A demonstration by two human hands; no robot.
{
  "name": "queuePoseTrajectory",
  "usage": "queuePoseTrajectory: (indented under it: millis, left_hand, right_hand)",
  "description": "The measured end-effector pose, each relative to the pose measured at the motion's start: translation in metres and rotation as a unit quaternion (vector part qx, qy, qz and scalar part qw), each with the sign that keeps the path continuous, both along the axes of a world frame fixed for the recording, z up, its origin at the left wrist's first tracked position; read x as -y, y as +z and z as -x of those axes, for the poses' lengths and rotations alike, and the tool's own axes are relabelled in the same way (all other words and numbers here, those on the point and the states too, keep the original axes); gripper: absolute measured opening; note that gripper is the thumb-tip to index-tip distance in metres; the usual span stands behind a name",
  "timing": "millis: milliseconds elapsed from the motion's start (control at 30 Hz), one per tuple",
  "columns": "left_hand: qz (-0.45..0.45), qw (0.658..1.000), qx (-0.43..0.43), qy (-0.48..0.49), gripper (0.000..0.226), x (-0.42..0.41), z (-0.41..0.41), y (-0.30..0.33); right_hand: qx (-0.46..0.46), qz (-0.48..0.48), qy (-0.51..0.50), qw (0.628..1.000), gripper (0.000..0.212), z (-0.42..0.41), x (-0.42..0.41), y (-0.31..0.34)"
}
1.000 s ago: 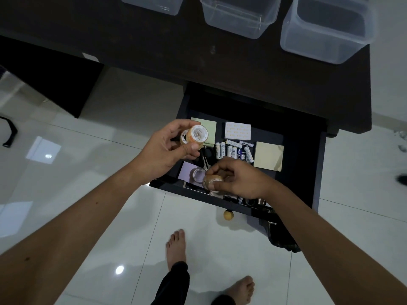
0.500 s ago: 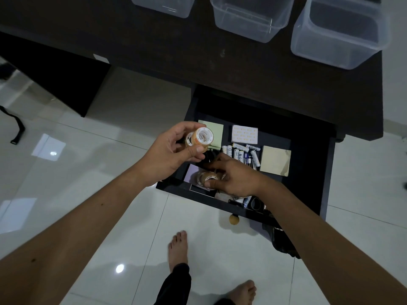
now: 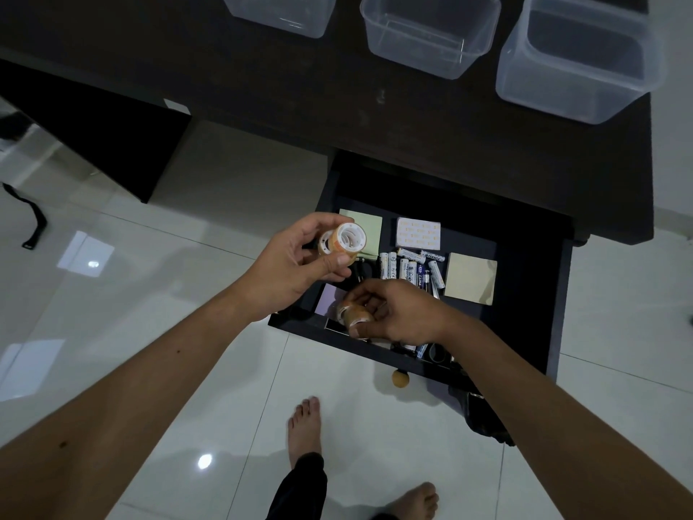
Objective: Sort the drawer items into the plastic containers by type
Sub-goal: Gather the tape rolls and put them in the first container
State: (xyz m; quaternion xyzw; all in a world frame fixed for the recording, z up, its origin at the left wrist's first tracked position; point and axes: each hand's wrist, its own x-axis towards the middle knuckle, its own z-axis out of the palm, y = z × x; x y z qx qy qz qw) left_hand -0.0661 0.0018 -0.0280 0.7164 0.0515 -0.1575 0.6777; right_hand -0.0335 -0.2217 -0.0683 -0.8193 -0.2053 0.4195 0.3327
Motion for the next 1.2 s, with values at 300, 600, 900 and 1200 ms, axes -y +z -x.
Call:
queuePoseTrajectory:
  millis: [300, 600, 900, 1200]
  left_hand:
    - [-0.001, 1.000, 0.006, 0.000, 0.046, 0.002, 0.002, -0.001]
    - [-0.005, 1.000, 0.011, -0.002, 0.047, 0.002, 0.005, -0.001]
    - [0.008, 1.000, 0.011, -0.003, 0.047, -0.002, 0.006, 0.004]
    - [0.047, 0.999, 0.004, 0.025, 0.045, -0.037, -0.013, 0.042]
  right_hand:
    - [-0.012, -0.018, -0.022, 1.000, 0.052, 0.006, 0.003, -0.002]
    - [-0.001, -0.004, -0.021, 1.000, 0.050, 0.008, 0.003, 0.008]
    - [-0.039, -0.077, -0.115, 0.990, 0.043, 0.011, 0.014, 0.034]
    - [-0.046, -0.125, -0.182, 0.974, 0.044, -0.008, 0.004, 0.098]
